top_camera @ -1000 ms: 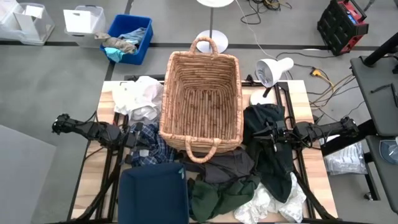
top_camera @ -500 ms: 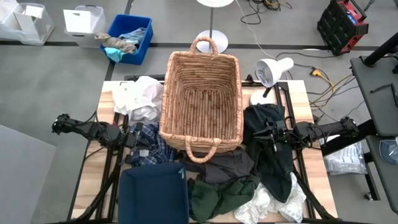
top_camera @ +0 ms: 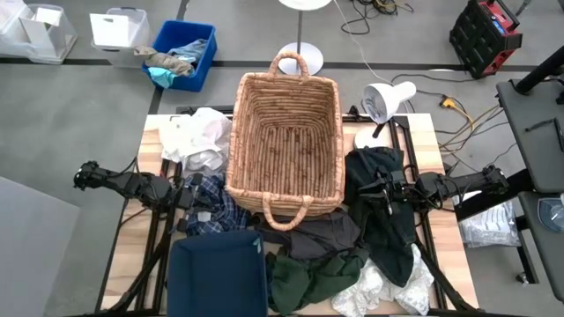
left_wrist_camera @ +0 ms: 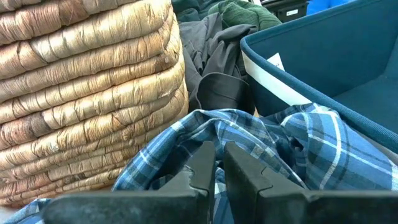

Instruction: Sort clothes

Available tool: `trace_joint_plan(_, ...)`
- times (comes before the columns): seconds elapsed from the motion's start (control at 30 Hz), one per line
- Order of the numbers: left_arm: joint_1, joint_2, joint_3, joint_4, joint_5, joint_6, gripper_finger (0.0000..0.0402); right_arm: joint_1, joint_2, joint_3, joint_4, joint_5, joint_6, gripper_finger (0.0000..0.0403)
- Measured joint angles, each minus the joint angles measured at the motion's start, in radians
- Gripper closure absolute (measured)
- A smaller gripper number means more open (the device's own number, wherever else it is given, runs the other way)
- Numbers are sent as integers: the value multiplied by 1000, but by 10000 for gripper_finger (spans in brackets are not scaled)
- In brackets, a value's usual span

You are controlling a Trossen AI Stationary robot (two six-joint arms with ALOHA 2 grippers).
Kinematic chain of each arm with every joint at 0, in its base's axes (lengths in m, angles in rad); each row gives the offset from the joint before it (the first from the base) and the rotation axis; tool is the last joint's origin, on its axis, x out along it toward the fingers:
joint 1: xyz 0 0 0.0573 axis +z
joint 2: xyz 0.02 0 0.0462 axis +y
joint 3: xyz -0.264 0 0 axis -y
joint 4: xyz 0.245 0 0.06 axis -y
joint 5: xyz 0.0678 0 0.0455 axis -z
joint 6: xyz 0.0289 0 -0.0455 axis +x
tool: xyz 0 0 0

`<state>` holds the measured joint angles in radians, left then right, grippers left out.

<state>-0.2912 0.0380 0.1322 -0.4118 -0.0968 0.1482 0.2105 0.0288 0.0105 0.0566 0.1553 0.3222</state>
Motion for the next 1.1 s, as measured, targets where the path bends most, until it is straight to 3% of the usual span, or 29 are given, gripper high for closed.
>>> trace_joint_plan(0.6,0,0,0,0,0,0,386,0,0,0,0,0,0,342)
trace_joint_plan(1.1,0,0,0,0,0,0,386,0,0,0,0,0,0,315)
